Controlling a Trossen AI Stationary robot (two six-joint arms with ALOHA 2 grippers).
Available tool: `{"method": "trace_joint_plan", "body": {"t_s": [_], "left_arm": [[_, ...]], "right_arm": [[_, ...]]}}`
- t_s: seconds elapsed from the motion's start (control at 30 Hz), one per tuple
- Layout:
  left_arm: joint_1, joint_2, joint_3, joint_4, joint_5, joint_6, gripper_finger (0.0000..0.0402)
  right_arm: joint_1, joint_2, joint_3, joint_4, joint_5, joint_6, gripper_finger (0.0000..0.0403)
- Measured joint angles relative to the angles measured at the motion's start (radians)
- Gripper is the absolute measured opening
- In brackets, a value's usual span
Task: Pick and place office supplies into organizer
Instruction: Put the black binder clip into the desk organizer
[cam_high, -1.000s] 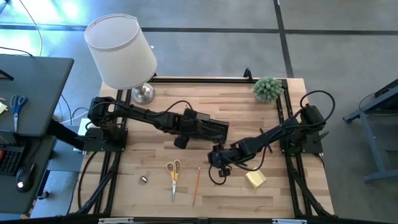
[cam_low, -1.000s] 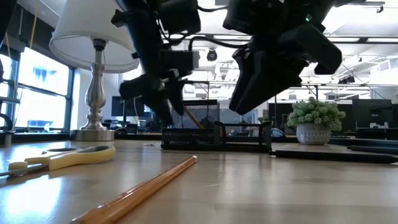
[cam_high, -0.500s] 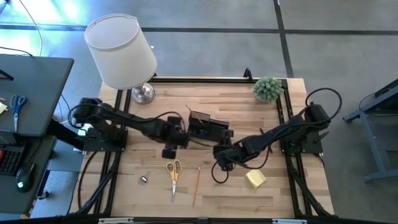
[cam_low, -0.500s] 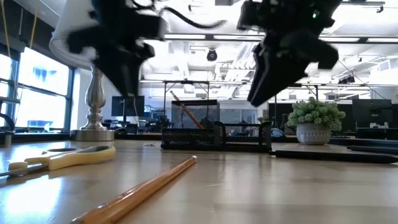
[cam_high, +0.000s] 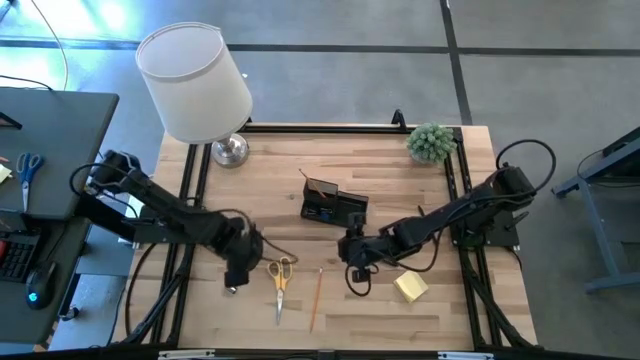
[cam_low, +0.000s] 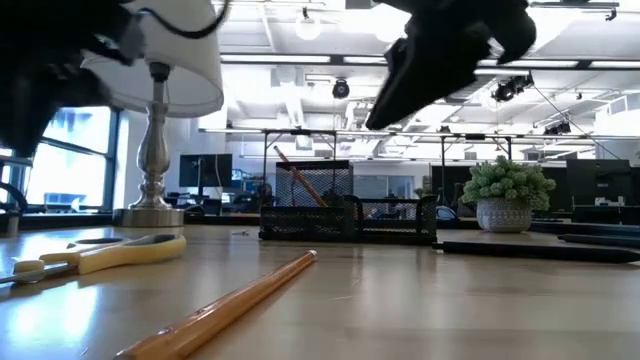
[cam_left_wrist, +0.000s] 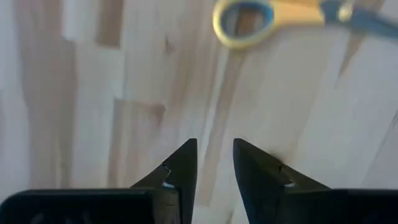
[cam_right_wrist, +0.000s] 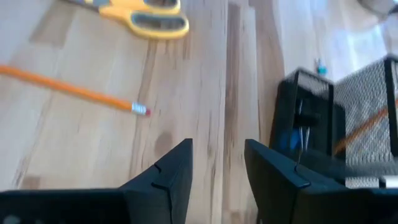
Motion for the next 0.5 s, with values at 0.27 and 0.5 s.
{"method": "trace_joint_plan", "body": {"t_s": [0.27, 0.5], "left_arm": [[-0.077, 0.001, -0.058, 0.021, -0.001, -0.213, 0.0106], [-0.078, 0.002, -0.066, 0.008, 0.089, -0.382, 0.0208]], "right_arm": [[-0.017, 0.0, 0.0, 0.055, -0.066, -0.069, 0.0139], [-0.04, 0.0, 0.0, 0.058, -0.067, -0.207, 0.0139]]}}
